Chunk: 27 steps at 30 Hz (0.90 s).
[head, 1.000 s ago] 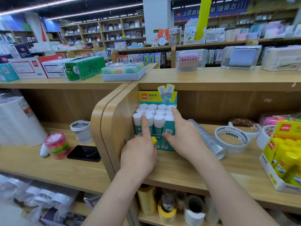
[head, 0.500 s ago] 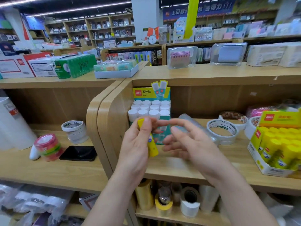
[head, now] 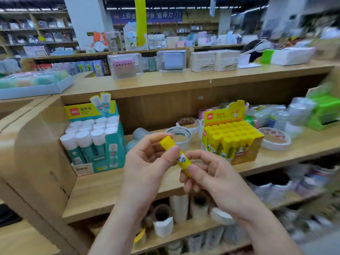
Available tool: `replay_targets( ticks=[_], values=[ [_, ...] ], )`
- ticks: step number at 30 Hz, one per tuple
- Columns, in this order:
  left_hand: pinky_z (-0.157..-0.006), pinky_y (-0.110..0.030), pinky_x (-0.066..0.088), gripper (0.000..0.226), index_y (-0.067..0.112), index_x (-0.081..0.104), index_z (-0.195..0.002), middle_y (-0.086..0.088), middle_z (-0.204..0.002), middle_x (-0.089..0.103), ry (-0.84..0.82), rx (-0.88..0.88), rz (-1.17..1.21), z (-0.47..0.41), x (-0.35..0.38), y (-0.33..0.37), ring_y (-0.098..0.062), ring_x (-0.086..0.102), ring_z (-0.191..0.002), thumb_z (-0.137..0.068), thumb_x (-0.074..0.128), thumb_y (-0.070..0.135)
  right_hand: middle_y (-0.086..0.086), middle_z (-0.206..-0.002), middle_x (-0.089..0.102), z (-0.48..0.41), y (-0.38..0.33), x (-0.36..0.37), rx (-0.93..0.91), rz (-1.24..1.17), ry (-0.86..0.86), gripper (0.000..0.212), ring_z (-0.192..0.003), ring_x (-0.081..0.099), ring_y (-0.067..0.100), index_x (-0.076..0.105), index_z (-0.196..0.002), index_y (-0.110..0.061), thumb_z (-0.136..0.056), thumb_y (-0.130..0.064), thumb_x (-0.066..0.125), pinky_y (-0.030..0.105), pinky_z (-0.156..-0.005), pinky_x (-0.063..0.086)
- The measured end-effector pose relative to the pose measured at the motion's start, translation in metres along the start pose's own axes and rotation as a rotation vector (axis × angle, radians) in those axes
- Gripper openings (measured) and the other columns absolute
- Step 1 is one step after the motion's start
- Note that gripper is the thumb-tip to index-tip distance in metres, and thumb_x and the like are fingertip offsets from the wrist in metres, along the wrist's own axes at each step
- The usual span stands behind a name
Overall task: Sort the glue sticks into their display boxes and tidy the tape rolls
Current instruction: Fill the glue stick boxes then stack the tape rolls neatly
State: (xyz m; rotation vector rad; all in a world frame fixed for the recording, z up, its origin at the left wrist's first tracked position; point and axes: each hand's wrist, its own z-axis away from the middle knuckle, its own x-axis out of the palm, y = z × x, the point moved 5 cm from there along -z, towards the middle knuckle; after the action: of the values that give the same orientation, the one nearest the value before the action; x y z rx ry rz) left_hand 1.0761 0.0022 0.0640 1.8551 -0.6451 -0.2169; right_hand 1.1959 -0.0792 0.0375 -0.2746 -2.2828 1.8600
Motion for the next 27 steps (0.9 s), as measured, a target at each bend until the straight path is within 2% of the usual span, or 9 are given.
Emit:
replay_targets(
  ticks=[3,5,6,10,13,16,20,23,27],
  values=[
    [-0.070,-0.026,0.058,0.030,0.009,0.070,-0.098,0.000,-0.078,0.069,-0.058,0.046,-0.052,-0.003,0.030,-0.002,-0.010,0.065,-0.073,-0.069,0.071,0.016,0.006,-0.069,0.067,0.011,0.000,-0.031,0.001,-0.030,0.075,0.019,-0.058,0.061,0.015,0.061,-0.106,-0.014,-0.089,-0.023,0.058,0.019,-0.053,0.043],
    [-0.073,-0.025,0.058,0.027,0.010,0.070,-0.099,0.003,-0.079,0.070,-0.081,0.092,-0.088,-0.006,0.048,-0.002,-0.009,0.066,-0.075,-0.072,0.069,0.013,0.005,-0.067,0.066,0.017,-0.002,-0.057,-0.002,-0.007,0.154,0.014,-0.059,0.061,0.016,0.064,-0.104,-0.016,-0.093,-0.022,0.058,0.020,-0.053,0.043],
    [-0.075,-0.025,0.057,0.026,0.013,0.069,-0.100,0.004,-0.082,0.072,-0.080,0.135,-0.140,-0.008,0.056,-0.001,-0.009,0.067,-0.078,-0.074,0.069,0.011,0.004,-0.068,0.066,0.020,-0.004,-0.072,-0.018,0.034,0.212,0.011,-0.061,0.062,0.015,0.065,-0.103,-0.018,-0.096,-0.019,0.057,0.020,-0.054,0.044],
    [-0.077,-0.020,0.054,0.039,0.024,0.065,-0.109,0.006,-0.095,0.072,-0.003,0.272,-0.436,-0.019,0.081,-0.011,-0.005,0.068,-0.087,-0.080,0.072,-0.001,-0.004,-0.078,0.068,0.022,-0.011,-0.144,-0.130,0.314,0.465,0.021,-0.073,0.064,0.011,0.066,-0.099,-0.030,-0.095,-0.011,0.056,0.019,-0.062,0.049],
    [-0.076,-0.025,0.056,0.039,0.031,0.063,-0.105,0.012,-0.090,0.071,0.066,0.322,-0.605,-0.025,0.093,-0.026,-0.003,0.068,-0.084,-0.079,0.076,0.005,-0.012,-0.089,0.064,0.016,-0.012,-0.178,-0.196,0.515,0.517,0.025,-0.086,0.060,0.004,0.064,-0.102,-0.036,-0.092,-0.013,0.058,0.024,-0.073,0.050],
    [-0.076,-0.029,0.056,0.038,0.026,0.068,-0.109,0.015,-0.089,0.069,0.078,0.331,-0.737,-0.026,0.099,-0.040,-0.004,0.066,-0.082,-0.077,0.078,0.009,-0.012,-0.108,0.057,0.008,-0.012,-0.189,-0.250,0.620,0.488,0.033,-0.104,0.052,-0.001,0.058,-0.107,-0.040,-0.091,-0.012,0.058,0.018,-0.083,0.047],
    [-0.076,-0.030,0.056,0.041,0.018,0.069,-0.115,0.011,-0.099,0.065,0.050,0.386,-0.852,-0.024,0.106,-0.053,-0.004,0.063,-0.087,-0.077,0.078,0.007,-0.010,-0.123,0.052,-0.002,-0.003,-0.193,-0.237,0.675,0.390,0.039,-0.118,0.046,0.002,0.057,-0.124,-0.031,-0.090,-0.013,0.059,0.039,-0.103,0.043],
    [-0.075,-0.031,0.058,0.040,0.015,0.068,-0.118,0.008,-0.104,0.061,0.064,0.401,-0.903,-0.023,0.107,-0.060,-0.007,0.062,-0.090,-0.078,0.075,0.012,-0.014,-0.132,0.048,-0.007,0.005,-0.194,-0.188,0.667,0.297,0.046,-0.124,0.045,0.004,0.050,-0.134,-0.035,-0.092,-0.018,0.058,0.041,-0.106,0.043],
    [-0.079,-0.028,0.056,0.042,0.013,0.067,-0.120,0.003,-0.110,0.060,0.084,0.453,-1.014,-0.022,0.108,-0.059,-0.008,0.059,-0.094,-0.078,0.075,0.015,-0.017,-0.141,0.044,-0.010,0.011,-0.194,-0.109,0.584,0.186,0.055,-0.125,0.043,0.000,0.038,-0.143,-0.042,-0.095,-0.022,0.056,0.027,-0.103,0.043]
  ],
)
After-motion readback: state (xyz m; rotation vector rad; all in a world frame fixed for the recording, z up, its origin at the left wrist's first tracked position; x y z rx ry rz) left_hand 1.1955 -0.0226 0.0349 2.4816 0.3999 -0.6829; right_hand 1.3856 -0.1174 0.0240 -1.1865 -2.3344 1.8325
